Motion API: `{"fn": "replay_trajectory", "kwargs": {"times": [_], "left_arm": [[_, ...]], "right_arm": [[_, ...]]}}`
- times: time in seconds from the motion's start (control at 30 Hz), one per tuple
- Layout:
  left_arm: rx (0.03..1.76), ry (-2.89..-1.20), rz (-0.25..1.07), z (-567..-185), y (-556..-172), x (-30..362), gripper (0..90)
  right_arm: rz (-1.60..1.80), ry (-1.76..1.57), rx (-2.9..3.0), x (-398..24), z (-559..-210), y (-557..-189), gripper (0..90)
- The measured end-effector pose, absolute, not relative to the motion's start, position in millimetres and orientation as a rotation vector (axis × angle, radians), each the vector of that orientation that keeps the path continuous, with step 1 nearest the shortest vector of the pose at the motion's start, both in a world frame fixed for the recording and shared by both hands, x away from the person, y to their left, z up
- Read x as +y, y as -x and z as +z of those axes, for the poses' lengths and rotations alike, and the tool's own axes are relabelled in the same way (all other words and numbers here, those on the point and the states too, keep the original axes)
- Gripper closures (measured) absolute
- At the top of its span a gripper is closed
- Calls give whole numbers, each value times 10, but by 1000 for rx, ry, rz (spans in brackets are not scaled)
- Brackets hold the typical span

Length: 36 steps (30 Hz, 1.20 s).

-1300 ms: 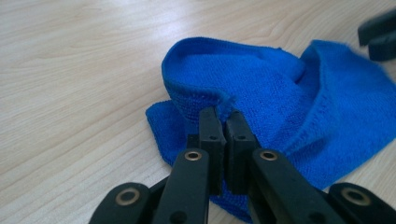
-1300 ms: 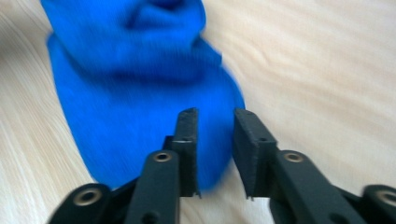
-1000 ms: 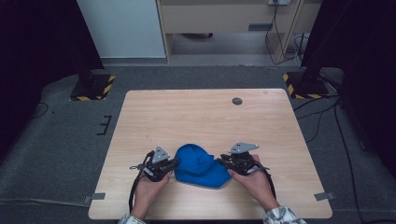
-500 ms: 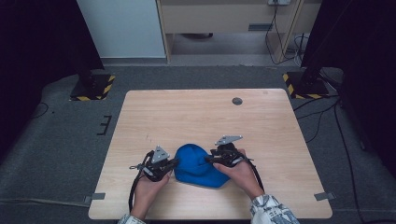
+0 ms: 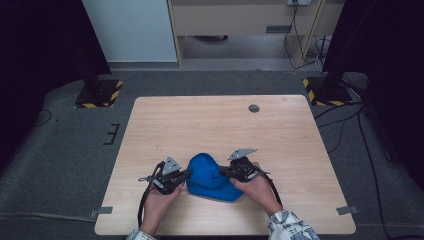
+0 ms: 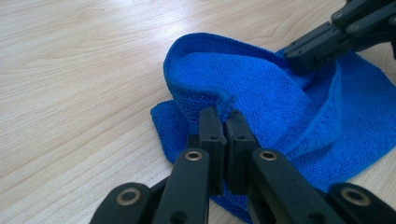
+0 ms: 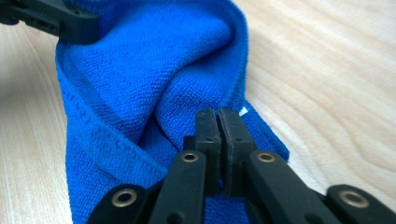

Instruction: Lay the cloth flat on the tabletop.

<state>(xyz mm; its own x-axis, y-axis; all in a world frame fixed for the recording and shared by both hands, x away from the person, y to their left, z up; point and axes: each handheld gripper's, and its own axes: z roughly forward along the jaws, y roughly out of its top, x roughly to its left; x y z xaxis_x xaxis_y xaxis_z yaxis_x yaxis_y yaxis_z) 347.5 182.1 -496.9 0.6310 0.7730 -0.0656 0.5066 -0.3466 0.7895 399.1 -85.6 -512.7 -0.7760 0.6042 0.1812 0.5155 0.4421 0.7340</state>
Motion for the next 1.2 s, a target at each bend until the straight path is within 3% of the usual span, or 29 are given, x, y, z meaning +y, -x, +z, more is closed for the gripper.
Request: {"fn": "replay_trajectory", "kwargs": {"times": [0.53,0.9,1.03,1.2], "left_arm": [[975,-2032,395,-4989,-3494,1691,873],[1040,-2030,397,-5010,-3605,1877,871],[1055,-2051,406,-5042,-3676,1945,870],[1076,-2058,398,-5067,-3736,2033,867]], "right_arm": [[1143,-1037,2458,-1610,-4730,-3837,887],[1097,-1105,2494,-1492,-4855,-3997,866],[1074,-1138,2516,-1343,-5011,-4162,832],[1105,-1154,2491,-1272,-5043,-4295,680]]}}
